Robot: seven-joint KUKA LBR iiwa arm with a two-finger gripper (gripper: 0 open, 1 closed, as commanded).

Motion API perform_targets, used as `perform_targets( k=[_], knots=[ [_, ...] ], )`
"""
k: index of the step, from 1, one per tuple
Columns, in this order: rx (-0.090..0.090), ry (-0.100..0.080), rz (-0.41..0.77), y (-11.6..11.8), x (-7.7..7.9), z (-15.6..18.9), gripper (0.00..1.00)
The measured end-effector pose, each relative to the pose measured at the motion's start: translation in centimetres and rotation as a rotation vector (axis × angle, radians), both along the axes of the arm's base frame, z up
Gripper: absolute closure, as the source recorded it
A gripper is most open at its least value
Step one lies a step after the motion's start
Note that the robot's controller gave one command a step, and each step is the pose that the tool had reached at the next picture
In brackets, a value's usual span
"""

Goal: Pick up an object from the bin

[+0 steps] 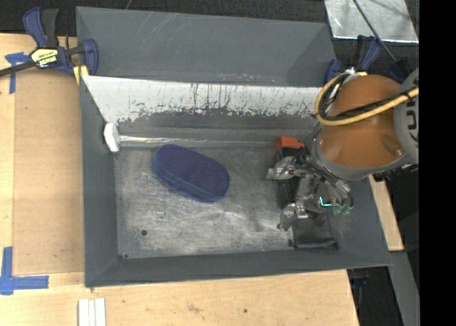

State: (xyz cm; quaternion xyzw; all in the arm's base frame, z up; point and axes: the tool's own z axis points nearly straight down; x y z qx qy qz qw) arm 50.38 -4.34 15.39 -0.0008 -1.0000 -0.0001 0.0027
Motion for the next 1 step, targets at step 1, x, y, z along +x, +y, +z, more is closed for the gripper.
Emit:
perform_targets(
  k=[1],
  knots=[
    [-0.001, -0.010, 0.240, 8.20, 6.59, -8.04, 0.00]
  ],
)
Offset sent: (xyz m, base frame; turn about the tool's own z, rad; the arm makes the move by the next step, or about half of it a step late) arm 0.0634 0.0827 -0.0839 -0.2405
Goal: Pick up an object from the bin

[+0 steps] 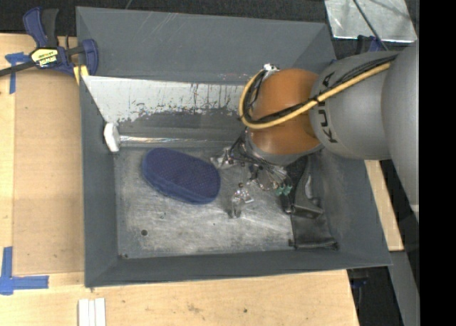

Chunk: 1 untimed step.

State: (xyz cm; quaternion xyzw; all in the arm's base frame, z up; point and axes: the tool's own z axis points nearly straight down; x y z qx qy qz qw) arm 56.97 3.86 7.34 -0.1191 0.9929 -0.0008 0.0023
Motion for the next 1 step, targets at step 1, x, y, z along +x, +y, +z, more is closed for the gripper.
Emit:
perform_targets(
  k=[1],
  knots=[
    [0.001, -0.008, -0.068, 3.80, 0.89, 0.09, 0.00]
  ],
)
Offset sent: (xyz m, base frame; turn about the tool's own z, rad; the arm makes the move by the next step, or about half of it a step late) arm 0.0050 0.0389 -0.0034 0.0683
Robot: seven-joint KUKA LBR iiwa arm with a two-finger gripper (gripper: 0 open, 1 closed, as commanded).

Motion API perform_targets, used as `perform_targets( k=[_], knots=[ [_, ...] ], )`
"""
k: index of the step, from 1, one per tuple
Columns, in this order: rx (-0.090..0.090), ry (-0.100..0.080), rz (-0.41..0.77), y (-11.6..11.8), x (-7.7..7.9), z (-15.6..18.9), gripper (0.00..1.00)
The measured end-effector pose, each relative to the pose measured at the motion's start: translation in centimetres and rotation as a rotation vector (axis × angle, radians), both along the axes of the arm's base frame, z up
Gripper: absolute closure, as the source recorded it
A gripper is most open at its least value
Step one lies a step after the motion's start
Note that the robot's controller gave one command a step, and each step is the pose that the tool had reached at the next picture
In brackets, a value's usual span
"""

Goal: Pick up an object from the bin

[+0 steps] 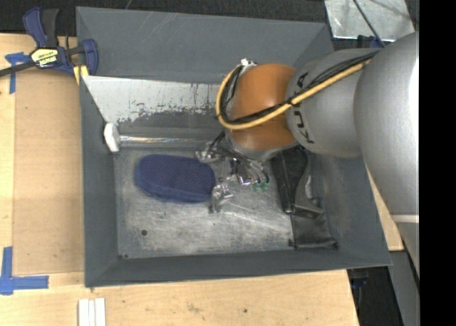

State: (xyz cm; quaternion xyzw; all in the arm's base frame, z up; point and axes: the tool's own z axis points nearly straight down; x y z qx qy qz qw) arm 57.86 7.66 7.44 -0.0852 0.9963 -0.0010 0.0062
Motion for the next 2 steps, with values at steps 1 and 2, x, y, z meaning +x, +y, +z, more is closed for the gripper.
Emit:
perform_targets(
  k=[1, 2],
  knots=[
    [0.003, -0.008, 0.000, 0.1, 0.2, 0.2, 1.00],
    [0.003, -0.001, -0.014, 0.9, 1.2, 13.3, 1.00]
  ],
)
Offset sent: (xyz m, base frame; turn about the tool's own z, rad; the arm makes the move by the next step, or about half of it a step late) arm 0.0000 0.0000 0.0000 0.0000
